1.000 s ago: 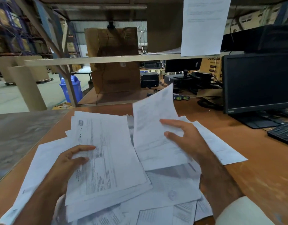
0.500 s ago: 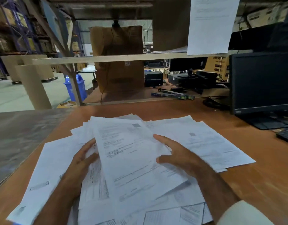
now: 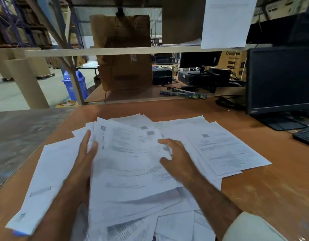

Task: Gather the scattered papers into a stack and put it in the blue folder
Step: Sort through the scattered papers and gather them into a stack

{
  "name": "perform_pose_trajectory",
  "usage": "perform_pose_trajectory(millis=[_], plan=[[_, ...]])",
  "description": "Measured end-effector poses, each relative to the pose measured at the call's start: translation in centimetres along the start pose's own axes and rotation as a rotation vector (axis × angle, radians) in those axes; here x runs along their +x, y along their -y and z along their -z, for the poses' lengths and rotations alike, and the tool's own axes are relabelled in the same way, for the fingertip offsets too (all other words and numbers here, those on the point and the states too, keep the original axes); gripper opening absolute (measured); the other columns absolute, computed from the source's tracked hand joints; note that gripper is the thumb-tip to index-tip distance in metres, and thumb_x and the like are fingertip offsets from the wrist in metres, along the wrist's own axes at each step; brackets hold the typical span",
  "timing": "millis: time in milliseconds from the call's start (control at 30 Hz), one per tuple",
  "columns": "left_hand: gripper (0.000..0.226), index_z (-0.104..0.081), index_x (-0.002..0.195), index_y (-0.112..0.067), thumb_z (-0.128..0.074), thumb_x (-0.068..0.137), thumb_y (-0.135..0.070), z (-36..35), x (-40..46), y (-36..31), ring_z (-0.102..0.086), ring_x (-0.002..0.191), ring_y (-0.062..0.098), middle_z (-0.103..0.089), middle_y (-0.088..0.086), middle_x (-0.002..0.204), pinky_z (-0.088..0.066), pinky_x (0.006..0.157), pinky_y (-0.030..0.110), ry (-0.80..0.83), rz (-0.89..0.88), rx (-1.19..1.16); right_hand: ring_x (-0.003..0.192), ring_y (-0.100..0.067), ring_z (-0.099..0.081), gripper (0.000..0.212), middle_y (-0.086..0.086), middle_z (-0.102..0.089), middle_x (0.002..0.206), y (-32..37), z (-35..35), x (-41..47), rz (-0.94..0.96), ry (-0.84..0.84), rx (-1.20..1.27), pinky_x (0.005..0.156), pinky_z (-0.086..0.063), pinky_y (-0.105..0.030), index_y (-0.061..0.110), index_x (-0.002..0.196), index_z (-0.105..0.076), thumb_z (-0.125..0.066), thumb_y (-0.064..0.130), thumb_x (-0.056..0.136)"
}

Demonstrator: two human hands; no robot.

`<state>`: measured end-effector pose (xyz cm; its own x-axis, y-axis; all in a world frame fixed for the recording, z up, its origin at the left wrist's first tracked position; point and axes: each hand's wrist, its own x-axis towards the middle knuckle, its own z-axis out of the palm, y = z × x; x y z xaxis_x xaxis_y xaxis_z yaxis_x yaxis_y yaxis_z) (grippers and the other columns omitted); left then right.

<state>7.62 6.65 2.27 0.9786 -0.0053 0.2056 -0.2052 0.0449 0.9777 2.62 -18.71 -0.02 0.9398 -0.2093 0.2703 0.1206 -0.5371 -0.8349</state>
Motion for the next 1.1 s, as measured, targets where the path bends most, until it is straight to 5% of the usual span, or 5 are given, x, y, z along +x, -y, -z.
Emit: perform_pose_trajectory(millis=[233, 433, 600, 833, 1100], plan=[[0.067, -0.030, 0.149, -0.056, -0.064, 0.094, -0.040, -0.1, -0.9, 0.3, -0.023, 0.150, 0.012, -0.021, -0.023, 0.164, -0.031, 0.116, 0.039, 0.153, 0.047, 0.235, 0.116, -0.004, -0.050, 0.054, 0.009, -0.042, 0.139, -0.5, 1.3, 0.3, 0.028, 0.241, -0.258, 0.080, -0.033, 0.007, 0.029, 0.137, -0.056, -0.063, 0.006, 0.089], [0.048, -0.053, 0.135, -0.055, -0.066, 0.091, -0.038, 0.1, -1.4, 0.1, -0.042, 0.108, -0.031, -0.040, -0.049, 0.129, -0.042, 0.082, 0.003, 0.223, 0.009, 0.215, 0.135, 0.004, -0.036, 0.061, 0.015, -0.039, 0.148, -0.2, 0.8, -0.2, 0.220, 0.399, -0.241, 0.101, -0.019, 0.004, 0.035, 0.139, -0.054, -0.058, 0.006, 0.085], [0.045, -0.075, 0.121, -0.035, -0.064, 0.095, 0.001, 0.5, -1.5, 0.6, -0.061, 0.119, 0.000, -0.061, -0.025, 0.136, -0.056, 0.086, 0.017, 0.298, 0.062, 0.096, 0.140, 0.006, -0.032, 0.065, 0.014, -0.039, 0.150, 0.0, 0.8, -0.4, 0.309, 0.425, -0.214, 0.108, -0.022, -0.004, 0.036, 0.139, -0.054, -0.056, 0.008, 0.080], [0.048, -0.078, 0.115, -0.016, -0.054, 0.088, 0.016, 0.8, -1.4, 0.0, -0.061, 0.126, 0.010, -0.068, -0.010, 0.135, -0.048, 0.104, 0.034, 0.214, -0.052, -0.062, 0.147, -0.011, -0.031, 0.055, 0.007, -0.031, 0.160, 0.2, 1.4, 0.1, 0.135, 0.119, -0.046, 0.118, -0.033, -0.034, 0.045, 0.142, -0.047, -0.067, 0.035, 0.092], [0.049, -0.077, 0.117, -0.016, -0.063, 0.085, 0.017, 0.7, -1.4, 0.6, -0.061, 0.124, 0.003, -0.070, -0.012, 0.130, -0.049, 0.103, 0.026, 0.327, -0.104, 0.056, 0.120, 0.001, -0.060, 0.030, 0.014, -0.069, 0.127, 0.8, -0.4, -0.3, 0.347, 0.025, 0.080, 0.105, -0.043, -0.019, 0.022, 0.126, -0.068, -0.061, 0.011, 0.099]])
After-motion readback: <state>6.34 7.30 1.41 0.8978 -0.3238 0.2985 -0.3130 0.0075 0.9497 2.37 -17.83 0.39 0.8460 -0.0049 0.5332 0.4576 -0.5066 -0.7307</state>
